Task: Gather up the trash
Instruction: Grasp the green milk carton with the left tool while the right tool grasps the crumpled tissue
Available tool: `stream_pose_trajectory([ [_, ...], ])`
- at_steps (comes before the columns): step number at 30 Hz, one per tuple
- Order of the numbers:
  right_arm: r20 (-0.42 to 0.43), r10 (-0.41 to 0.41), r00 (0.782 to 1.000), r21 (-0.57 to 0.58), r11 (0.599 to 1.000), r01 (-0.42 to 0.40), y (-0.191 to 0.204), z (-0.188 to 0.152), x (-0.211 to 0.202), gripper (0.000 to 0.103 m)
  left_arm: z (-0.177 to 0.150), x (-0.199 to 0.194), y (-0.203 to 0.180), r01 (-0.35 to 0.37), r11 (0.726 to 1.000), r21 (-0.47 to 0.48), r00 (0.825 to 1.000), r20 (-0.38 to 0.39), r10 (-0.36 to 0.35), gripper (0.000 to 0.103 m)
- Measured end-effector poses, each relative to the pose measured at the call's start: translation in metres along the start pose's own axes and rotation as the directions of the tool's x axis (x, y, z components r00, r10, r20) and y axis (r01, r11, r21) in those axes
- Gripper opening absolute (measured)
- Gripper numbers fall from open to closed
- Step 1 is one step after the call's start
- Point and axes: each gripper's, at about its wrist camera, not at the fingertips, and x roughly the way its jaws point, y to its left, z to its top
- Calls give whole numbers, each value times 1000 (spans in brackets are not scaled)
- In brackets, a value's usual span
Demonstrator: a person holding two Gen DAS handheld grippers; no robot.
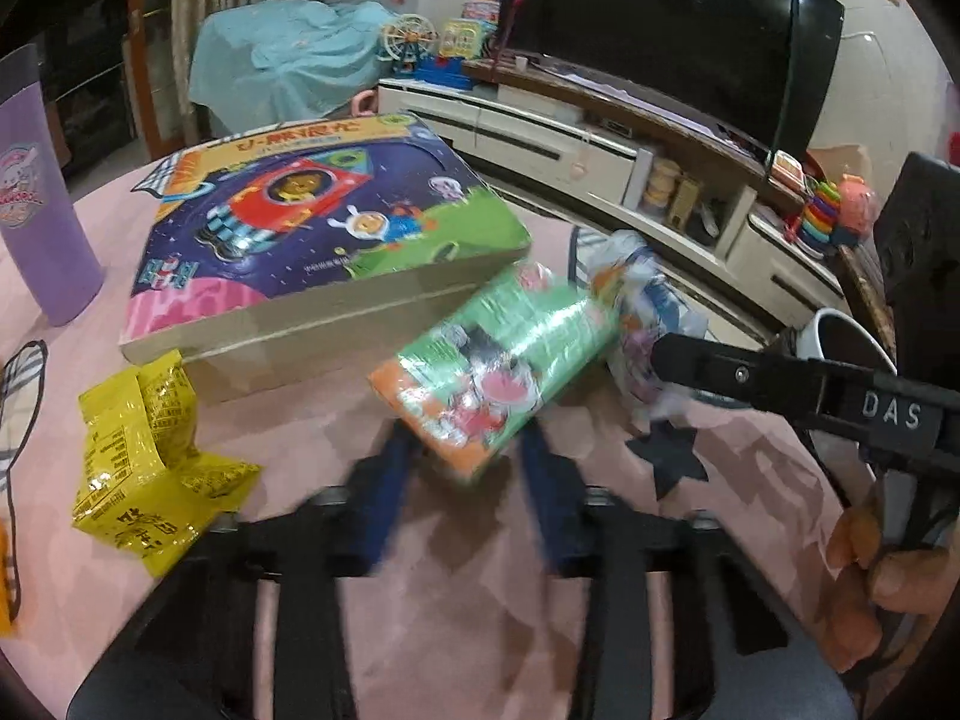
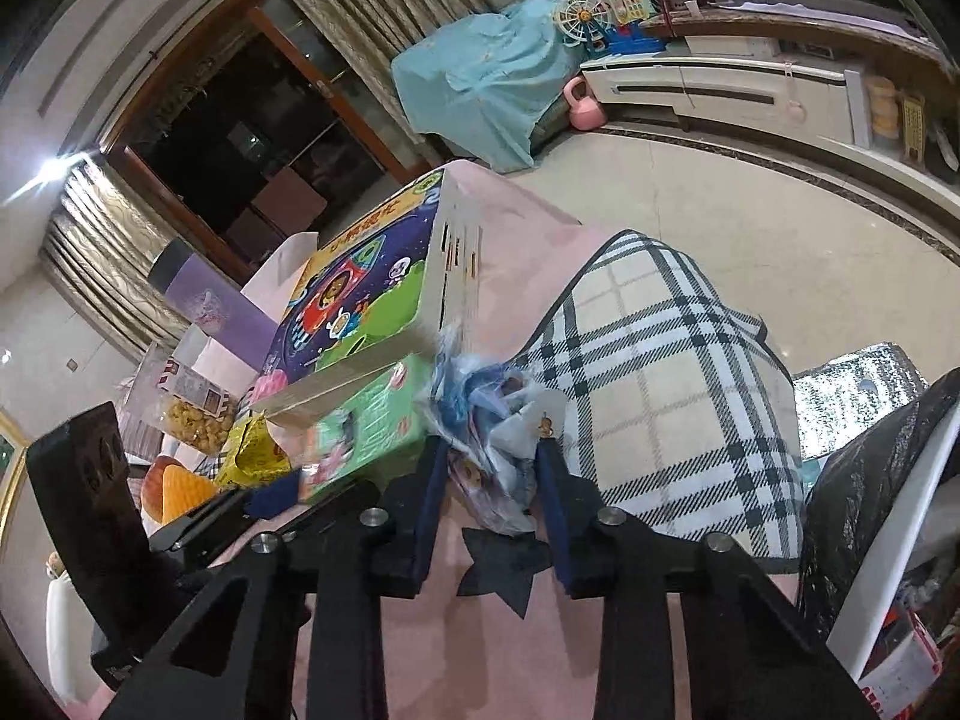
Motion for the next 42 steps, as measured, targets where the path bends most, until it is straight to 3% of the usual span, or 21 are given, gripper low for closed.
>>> stream_pose_trajectory([
  [3,0,6,1000,1,1000,-6,2,-2,-3,20,-4,-8,2,19,1000,-15,1000,2,-19,18],
  [11,4,53,999,-26,998,-53,14,-21,-29,17,-52,-55,-6,1,999,-41,1000,13,0,17],
  [19,-9,84,996,-73,994,-84,32,-70,-69,16,-112,-109,-11,9,994,-109,1000,3,-9,17],
  [28,-44,-21,999,-183,983,13,47,-116,-87,17,-143,-132,-10,14,996,-90,999,-28,-17,19],
  [29,-48,-30,998,-185,982,20,47,-118,-86,17,-144,-133,-10,21,996,-85,999,-30,-24,21],
  [33,-49,-27,998,-162,987,19,43,-127,-83,26,-147,-136,-11,-2,998,-69,1000,-30,0,58],
  [35,-40,-12,999,-149,989,6,41,-129,-85,39,-146,-136,-10,-13,998,-61,1000,-24,11,61],
  [38,-38,-12,999,-125,992,7,40,-130,-83,43,-141,-127,-11,1,1000,-22,999,-45,-2,67],
  [42,-31,2,1000,-91,996,-5,38,-130,-79,48,-134,-116,-14,14,1000,19,998,-55,-13,68],
])
